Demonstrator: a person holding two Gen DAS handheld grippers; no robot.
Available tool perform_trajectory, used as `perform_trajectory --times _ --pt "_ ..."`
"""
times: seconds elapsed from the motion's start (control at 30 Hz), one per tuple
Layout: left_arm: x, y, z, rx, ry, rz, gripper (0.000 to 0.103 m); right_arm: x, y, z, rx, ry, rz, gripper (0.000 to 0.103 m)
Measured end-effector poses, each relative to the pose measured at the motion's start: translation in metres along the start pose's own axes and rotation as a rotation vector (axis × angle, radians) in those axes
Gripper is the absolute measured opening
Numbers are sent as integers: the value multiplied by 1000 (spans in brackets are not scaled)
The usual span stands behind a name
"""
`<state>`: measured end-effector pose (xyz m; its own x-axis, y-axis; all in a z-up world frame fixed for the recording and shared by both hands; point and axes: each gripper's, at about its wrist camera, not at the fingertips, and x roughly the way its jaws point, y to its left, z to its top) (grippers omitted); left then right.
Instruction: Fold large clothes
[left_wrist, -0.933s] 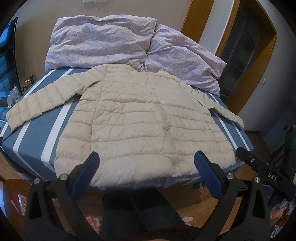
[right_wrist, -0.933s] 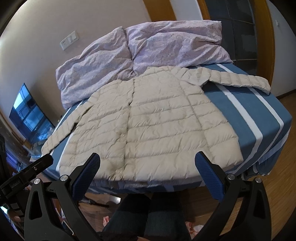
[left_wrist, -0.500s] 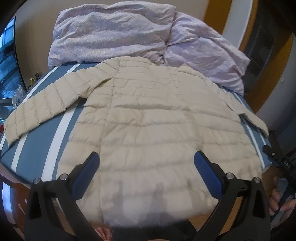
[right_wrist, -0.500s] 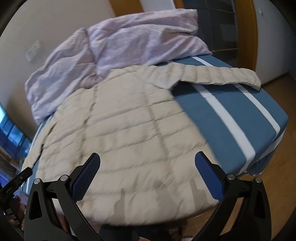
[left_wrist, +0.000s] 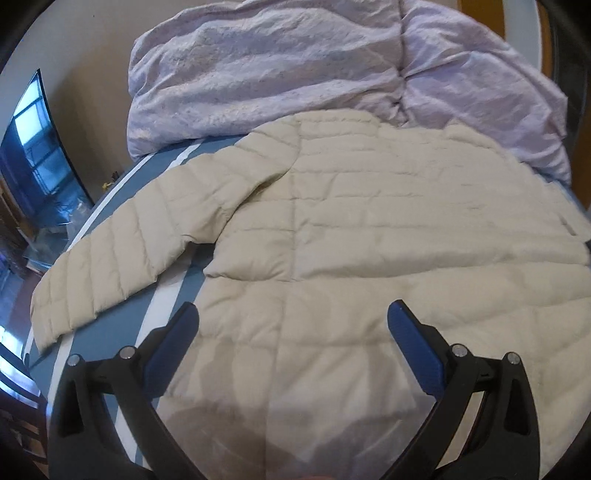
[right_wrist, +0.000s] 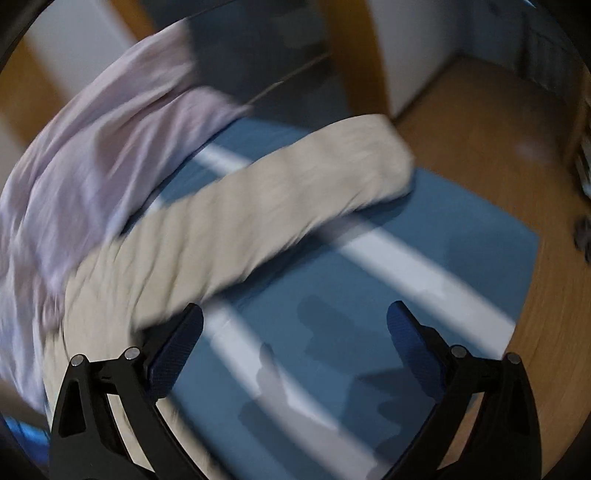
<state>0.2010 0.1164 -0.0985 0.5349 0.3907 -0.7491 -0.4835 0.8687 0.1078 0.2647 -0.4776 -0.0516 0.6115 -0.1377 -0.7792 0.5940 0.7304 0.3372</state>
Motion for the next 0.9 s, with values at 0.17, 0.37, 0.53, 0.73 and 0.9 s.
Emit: perform_trajectory --times 0.17,0.37,0.53,0.73,0.9 --pt "24 3 -4 -14 53 -10 101 25 -35 34 174 -1 -29 95" --pt "29 2 -6 -21 58 -20 101 47 -52 55 267 -16 -75 87" --pt "32 3 -5 -32 72 -38 101 51 -46 57 216 -49 -131 65" --pt "35 6 -4 -51 83 -63 101 55 -35 59 200 -64 -89 15" --pt "35 7 -4 -55 85 -70 101 29 25 58 17 -143 -50 11"
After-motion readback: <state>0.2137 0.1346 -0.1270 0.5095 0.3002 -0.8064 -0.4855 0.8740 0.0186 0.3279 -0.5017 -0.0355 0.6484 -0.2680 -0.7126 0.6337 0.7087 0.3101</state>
